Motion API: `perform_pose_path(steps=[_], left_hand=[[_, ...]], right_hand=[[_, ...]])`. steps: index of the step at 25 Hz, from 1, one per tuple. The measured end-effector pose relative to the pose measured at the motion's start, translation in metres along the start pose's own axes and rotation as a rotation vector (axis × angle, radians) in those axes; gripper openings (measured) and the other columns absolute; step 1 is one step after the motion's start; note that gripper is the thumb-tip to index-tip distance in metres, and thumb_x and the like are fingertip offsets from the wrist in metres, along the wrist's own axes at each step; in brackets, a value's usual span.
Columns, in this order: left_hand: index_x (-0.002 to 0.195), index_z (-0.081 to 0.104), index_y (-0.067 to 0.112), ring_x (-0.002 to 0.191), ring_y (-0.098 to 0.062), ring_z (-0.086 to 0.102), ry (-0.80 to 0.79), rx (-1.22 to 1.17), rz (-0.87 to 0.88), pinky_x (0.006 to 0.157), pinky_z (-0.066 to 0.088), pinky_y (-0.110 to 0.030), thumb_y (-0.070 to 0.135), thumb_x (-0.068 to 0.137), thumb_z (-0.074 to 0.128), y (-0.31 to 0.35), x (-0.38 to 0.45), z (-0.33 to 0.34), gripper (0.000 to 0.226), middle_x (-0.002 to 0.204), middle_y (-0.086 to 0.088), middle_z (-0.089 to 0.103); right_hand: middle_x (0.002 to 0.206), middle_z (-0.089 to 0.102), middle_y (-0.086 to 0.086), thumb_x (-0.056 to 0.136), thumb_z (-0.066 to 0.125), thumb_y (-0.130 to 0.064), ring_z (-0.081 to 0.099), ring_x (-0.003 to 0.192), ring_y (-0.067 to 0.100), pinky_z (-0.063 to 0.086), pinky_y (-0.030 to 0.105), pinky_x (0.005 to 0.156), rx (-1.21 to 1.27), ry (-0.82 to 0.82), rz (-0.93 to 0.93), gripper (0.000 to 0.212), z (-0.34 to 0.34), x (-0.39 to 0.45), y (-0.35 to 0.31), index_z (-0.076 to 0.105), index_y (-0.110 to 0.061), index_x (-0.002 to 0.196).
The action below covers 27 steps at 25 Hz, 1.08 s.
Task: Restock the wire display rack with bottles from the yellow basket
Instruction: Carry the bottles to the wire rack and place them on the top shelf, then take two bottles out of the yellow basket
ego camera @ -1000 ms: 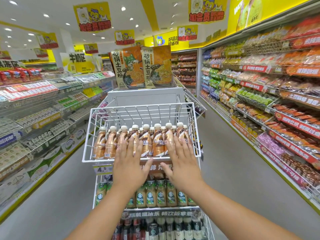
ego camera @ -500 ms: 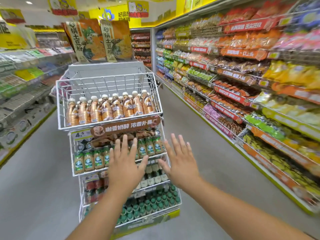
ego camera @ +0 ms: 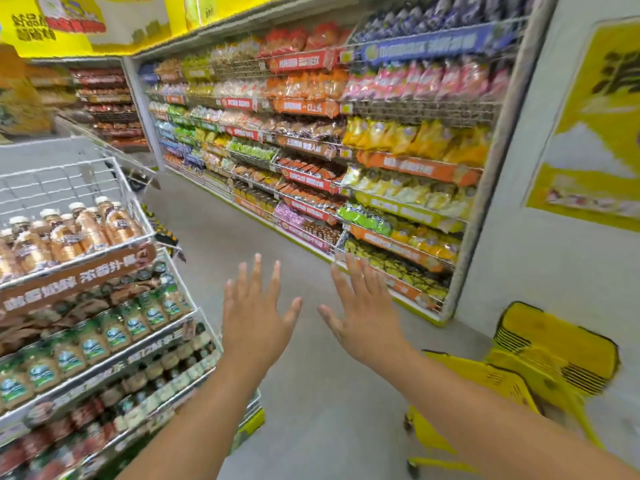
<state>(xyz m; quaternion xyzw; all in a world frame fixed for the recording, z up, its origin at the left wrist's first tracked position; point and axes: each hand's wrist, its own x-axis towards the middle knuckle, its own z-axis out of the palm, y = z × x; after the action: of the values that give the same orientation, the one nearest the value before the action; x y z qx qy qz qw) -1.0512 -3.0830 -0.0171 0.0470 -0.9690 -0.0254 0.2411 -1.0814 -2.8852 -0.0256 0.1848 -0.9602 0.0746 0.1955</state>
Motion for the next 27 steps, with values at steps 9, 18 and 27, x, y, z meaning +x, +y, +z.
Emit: perform_pose_path(steps=[9,18,27], left_hand=[[0.156,0.037,0.020,0.150,-0.038,0.028,-0.061,-0.183,0.291,0.115,0.034,-0.057,0.069,0.093,0.030,0.313,0.001,0.067,0.080,0.164,-0.016,0.029],[0.157,0.035,0.023,0.151,-0.035,0.026,-0.217,-0.224,0.387,0.117,0.032,-0.055,0.069,0.093,0.029,0.515,-0.004,0.138,0.079,0.165,-0.012,0.027],[0.151,0.046,0.018,0.145,-0.038,0.036,-0.481,-0.195,0.418,0.112,0.039,-0.053,0.067,0.091,0.033,0.528,0.026,0.308,0.078,0.160,-0.016,0.037]], right_hand=[[0.172,0.012,0.011,0.099,0.026,-0.067,0.009,0.159,0.033,0.023,0.053,0.125,-0.069,0.032,0.233,0.078,-0.029,-0.125,0.288,0.022,-0.022,0.163],[0.171,0.017,0.010,0.098,0.030,-0.067,0.012,0.158,0.032,0.024,0.052,0.124,-0.093,-0.106,0.352,0.079,-0.019,-0.192,0.489,0.026,-0.022,0.162],[0.169,0.025,0.014,0.098,0.039,-0.064,0.021,0.156,0.036,0.032,0.055,0.121,-0.017,-0.371,0.382,0.076,0.115,-0.163,0.562,0.036,-0.018,0.159]])
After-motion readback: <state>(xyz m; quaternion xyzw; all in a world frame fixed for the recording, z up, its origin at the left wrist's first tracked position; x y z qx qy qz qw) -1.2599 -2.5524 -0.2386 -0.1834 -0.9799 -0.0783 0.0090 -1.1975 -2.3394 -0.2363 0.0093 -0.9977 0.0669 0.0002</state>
